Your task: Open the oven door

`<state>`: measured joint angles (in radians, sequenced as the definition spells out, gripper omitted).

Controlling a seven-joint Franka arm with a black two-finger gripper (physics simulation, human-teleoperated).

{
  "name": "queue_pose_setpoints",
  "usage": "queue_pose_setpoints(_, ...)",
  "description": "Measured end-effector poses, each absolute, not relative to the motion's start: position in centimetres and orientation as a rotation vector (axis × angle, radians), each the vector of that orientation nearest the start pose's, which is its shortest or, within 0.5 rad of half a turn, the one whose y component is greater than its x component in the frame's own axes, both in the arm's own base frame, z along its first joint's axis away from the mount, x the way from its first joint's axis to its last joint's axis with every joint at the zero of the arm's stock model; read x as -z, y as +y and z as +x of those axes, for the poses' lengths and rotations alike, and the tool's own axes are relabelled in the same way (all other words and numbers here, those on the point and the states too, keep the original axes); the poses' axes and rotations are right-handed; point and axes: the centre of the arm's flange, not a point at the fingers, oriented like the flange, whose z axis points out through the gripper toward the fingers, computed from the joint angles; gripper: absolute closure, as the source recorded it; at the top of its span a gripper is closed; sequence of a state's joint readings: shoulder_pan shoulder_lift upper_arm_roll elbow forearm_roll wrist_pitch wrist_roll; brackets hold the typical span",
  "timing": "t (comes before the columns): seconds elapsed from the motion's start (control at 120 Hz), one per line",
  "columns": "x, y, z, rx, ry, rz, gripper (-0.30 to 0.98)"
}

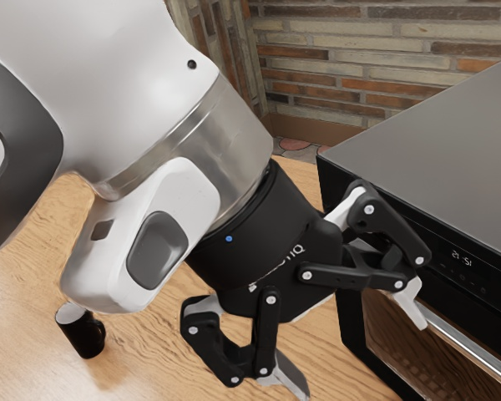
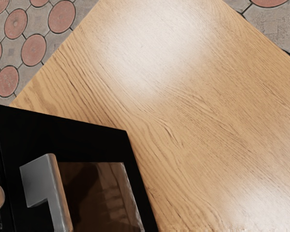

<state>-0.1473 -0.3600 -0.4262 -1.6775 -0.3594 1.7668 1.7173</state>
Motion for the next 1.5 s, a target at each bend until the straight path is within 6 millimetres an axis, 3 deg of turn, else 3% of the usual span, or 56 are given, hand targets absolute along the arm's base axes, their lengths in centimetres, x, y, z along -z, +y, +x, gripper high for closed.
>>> queue_pose_setpoints(0.142, -73.5, -31.7, 36.4, 0.677, 2.794, -1.131, 0.0)
queue_pose_setpoints(0.642, -68.3, -32.0, 42.6, 0.613, 2.871, -0.932, 0.0)
queue_pose_setpoints(0.783, -67.0, -31.8, 42.9, 0.592, 2.874, -0.905, 0.0)
queue_pose_setpoints(0.917, -66.7, -30.2, 44.0, 0.592, 2.82, -0.974, 0.0)
queue_pose_setpoints(1.2, -69.4, -29.4, 42.0, 0.488, 2.699, -1.054, 0.0)
queue_pose_setpoints(1.317, -68.0, -28.1, 41.8, 0.477, 2.664, -1.165, 0.0)
queue_pose_setpoints(1.5, -67.3, -27.7, 42.7, 0.45, 2.561, -1.276, 0.0)
